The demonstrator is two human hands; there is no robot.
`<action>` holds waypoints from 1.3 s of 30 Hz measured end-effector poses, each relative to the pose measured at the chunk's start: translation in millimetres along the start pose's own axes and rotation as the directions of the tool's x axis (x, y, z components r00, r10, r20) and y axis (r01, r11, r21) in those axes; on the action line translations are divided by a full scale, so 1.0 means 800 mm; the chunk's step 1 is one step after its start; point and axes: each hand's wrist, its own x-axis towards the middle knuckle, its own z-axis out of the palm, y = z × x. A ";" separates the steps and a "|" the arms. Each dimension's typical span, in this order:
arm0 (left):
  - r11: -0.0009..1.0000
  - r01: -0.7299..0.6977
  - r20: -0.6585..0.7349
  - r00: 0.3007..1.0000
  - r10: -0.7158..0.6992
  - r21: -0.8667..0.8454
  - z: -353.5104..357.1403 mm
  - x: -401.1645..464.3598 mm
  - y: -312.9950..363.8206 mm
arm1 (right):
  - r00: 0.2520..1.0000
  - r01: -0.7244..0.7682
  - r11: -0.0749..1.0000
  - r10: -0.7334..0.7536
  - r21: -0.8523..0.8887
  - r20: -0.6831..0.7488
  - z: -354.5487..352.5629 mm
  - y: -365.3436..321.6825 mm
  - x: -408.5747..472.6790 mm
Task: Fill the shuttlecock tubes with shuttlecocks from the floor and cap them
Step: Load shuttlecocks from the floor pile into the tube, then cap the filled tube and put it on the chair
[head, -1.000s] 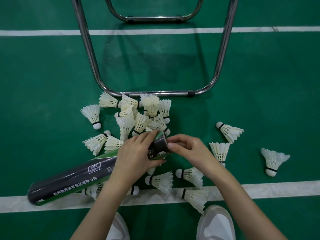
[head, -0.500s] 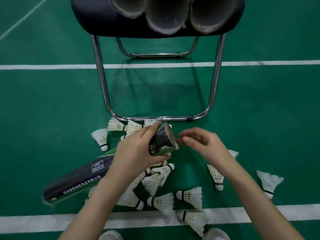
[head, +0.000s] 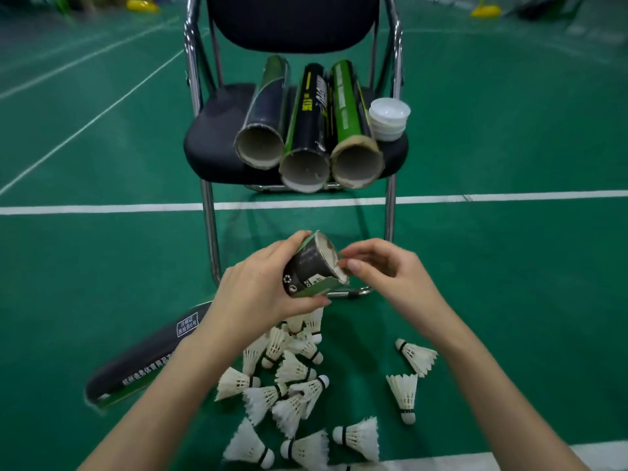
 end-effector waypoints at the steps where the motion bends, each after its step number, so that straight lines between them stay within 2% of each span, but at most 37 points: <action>1: 1.000 -0.009 -0.015 1.000 0.009 -0.007 -0.008 0.003 0.005 | 1.000 0.022 1.000 -0.022 -0.012 -0.009 -0.003 -0.010 0.001; 7: 0.996 -0.034 -0.060 0.998 0.029 -0.078 -0.053 0.024 0.040 | 0.993 0.104 0.990 -0.109 -0.094 -0.049 -0.026 -0.060 0.011; 14: 0.962 -0.022 -0.056 0.998 0.007 -0.273 -0.090 0.061 0.065 | 0.981 0.160 0.970 -0.177 -0.182 -0.081 -0.066 -0.114 0.055; 23: 0.935 0.012 -0.071 0.997 -0.039 -0.355 -0.108 0.098 0.061 | 0.949 0.048 0.884 -0.186 -0.465 -0.255 -0.117 -0.086 0.176; 25: 0.933 0.022 -0.063 0.997 -0.048 -0.358 -0.106 0.102 0.057 | 0.943 0.043 0.832 -0.217 -0.554 -0.252 -0.121 -0.076 0.202; 28: 0.933 0.029 -0.049 0.998 -0.050 -0.358 -0.104 0.109 0.054 | 0.939 0.021 0.699 -0.259 -0.715 -0.225 -0.124 -0.056 0.233; 32: 0.927 0.003 -0.066 0.997 -0.030 -0.374 -0.102 0.116 0.049 | 0.939 -0.035 0.408 -0.299 -0.912 -0.170 -0.123 -0.037 0.253; 33: 0.927 -0.001 -0.066 0.997 -0.026 -0.376 -0.102 0.118 0.049 | 0.937 -0.039 0.366 -0.311 -0.930 -0.162 -0.122 -0.034 0.255; 36: 0.923 -0.004 -0.065 0.998 -0.022 -0.385 -0.101 0.122 0.049 | 0.926 -0.059 0.338 -0.333 -0.939 -0.178 -0.123 -0.027 0.261; 39: 0.924 -0.009 -0.069 0.997 -0.019 -0.382 -0.099 0.124 0.047 | 0.915 -0.078 0.401 -0.335 -0.913 -0.225 -0.123 -0.029 0.264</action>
